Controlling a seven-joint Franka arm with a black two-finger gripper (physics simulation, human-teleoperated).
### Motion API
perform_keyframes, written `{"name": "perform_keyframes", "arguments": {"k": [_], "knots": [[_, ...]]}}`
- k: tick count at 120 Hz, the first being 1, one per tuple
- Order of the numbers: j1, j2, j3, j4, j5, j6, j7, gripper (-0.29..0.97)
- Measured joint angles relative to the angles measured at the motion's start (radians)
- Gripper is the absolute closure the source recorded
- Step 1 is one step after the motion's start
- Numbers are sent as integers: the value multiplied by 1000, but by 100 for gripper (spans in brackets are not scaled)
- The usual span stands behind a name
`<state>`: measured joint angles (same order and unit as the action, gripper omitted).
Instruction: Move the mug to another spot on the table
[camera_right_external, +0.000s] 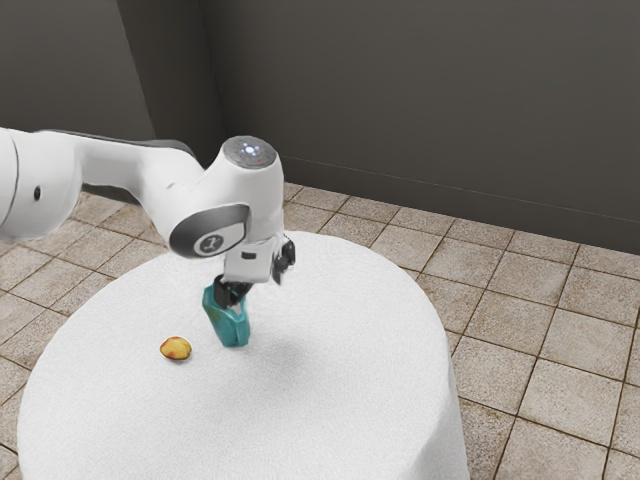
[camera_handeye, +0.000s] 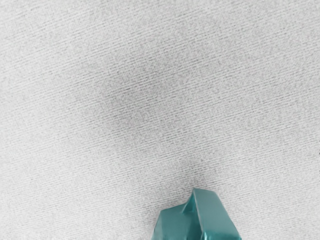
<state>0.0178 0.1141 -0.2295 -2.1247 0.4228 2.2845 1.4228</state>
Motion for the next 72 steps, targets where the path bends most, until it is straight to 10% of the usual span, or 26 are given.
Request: {"name": "perform_keyframes", "arguments": {"k": [33, 72], "knots": [[32, -31, 81, 234, -341, -307, -21, 0], [77, -121, 137, 391, -407, -535, -178, 0]]}}
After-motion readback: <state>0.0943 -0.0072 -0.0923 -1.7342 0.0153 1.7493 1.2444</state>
